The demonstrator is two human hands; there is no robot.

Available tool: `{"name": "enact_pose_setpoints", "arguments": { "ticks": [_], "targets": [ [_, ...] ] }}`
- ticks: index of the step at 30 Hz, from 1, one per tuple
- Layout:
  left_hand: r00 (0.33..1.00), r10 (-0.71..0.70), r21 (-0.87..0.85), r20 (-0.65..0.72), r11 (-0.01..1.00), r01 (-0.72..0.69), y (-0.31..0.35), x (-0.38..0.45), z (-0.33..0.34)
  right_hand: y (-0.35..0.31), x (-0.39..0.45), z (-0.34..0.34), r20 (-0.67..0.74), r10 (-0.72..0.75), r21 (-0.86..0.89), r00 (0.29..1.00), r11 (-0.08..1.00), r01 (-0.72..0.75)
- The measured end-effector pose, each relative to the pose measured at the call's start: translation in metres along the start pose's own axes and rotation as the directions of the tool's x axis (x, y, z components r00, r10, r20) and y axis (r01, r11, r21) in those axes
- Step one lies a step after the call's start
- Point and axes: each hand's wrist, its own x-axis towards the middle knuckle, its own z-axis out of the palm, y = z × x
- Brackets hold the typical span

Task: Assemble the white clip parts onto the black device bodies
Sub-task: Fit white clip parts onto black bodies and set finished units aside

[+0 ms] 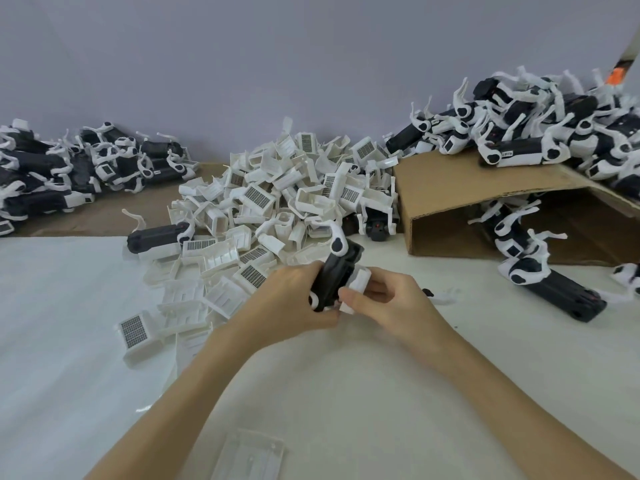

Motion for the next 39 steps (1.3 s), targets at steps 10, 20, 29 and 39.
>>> {"name": "enact_pose_setpoints", "arguments": {
  "ticks": [10,20,29,39],
  "targets": [
    [0.988,0.026,-0.161,-0.152,0.986,-0.051,0.016,-0.004,0.006,0.003,0.004,0.010,-0.140,0.044,0.024,0.989,0.999,-0.041],
    [0.976,0.072,0.015,-0.207,0.997,-0.070,0.036,-0.008,0.009,-0.001,0.000,0.010,-0.225,0.000,0.041,0.974,0.999,0.010],
    [0.950,0.074,0.051,-0.303,0.997,-0.061,0.043,-0.011,0.006,-0.009,-0.002,0.014,-0.222,-0.011,-0.006,0.975,1.000,0.010],
    [0.990,0.108,-0.172,-0.092,0.978,-0.122,0.020,-0.010,-0.028,-0.020,-0.004,-0.001,0.178,0.013,0.442,0.984,0.892,-0.092]
  ]
}}
